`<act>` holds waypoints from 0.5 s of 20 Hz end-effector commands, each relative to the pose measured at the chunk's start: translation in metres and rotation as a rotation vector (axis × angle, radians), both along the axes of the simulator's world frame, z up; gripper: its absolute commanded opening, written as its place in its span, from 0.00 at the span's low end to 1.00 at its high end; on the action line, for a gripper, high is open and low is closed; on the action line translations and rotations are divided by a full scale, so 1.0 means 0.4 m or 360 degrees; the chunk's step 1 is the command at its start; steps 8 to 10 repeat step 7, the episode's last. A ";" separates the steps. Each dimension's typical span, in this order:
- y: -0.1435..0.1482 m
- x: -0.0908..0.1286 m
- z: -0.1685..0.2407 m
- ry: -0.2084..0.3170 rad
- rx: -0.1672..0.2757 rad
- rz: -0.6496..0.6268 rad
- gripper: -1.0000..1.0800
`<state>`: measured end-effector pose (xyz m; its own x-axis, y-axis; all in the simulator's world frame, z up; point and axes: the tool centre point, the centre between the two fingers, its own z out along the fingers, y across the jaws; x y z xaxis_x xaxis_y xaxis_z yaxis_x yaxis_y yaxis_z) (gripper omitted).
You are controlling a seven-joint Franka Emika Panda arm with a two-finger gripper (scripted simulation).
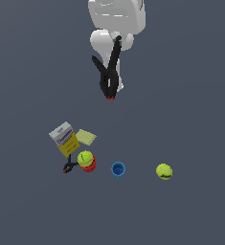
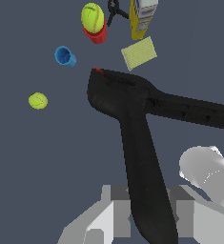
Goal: Pick up a designated object from a clutter of objects.
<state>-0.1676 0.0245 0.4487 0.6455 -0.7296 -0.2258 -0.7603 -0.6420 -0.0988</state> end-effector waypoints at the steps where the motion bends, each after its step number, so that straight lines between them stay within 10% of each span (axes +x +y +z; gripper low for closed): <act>1: -0.009 0.003 0.023 -0.0004 0.0000 0.0000 0.00; 10: -0.014 0.007 0.038 -0.0004 0.0002 0.0003 0.00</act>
